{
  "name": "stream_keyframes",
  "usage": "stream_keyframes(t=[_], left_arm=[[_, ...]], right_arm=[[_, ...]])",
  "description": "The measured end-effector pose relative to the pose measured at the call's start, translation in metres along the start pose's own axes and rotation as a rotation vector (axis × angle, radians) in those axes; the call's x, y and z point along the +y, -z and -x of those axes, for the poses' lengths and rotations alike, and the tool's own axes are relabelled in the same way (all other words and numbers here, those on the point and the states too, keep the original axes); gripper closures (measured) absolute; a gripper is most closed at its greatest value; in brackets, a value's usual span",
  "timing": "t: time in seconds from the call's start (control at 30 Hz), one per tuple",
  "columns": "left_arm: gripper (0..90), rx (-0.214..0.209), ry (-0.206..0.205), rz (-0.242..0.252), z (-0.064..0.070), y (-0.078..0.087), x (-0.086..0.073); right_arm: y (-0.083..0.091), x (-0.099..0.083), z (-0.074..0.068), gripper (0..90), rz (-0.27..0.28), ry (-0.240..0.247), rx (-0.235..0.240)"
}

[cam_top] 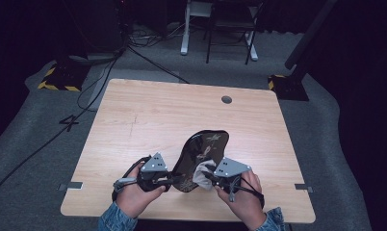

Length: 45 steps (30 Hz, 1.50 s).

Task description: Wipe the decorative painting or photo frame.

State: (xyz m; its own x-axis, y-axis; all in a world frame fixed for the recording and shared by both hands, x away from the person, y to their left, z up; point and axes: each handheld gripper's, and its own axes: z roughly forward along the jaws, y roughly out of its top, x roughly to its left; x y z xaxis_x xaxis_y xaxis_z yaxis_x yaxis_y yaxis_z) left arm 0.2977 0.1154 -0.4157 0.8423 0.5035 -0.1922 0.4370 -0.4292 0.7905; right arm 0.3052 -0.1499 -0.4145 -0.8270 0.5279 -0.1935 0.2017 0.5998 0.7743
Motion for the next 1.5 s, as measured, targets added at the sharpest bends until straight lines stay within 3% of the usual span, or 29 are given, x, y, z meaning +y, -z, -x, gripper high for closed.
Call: stream_keyframes(t=[1.1, 1.5], left_arm=[[76.4, -0.015, 0.005, -0.004, 0.0, -0.001, 0.001], [77.4, 0.003, 0.011, 0.003, -0.001, -0.001, 0.001]], right_arm=[[-0.013, -0.046, 0.039, 77.8, -0.137, -0.1, -0.066], [-0.013, -0.051, 0.043, 77.9, -0.171, -0.116, -0.083]])
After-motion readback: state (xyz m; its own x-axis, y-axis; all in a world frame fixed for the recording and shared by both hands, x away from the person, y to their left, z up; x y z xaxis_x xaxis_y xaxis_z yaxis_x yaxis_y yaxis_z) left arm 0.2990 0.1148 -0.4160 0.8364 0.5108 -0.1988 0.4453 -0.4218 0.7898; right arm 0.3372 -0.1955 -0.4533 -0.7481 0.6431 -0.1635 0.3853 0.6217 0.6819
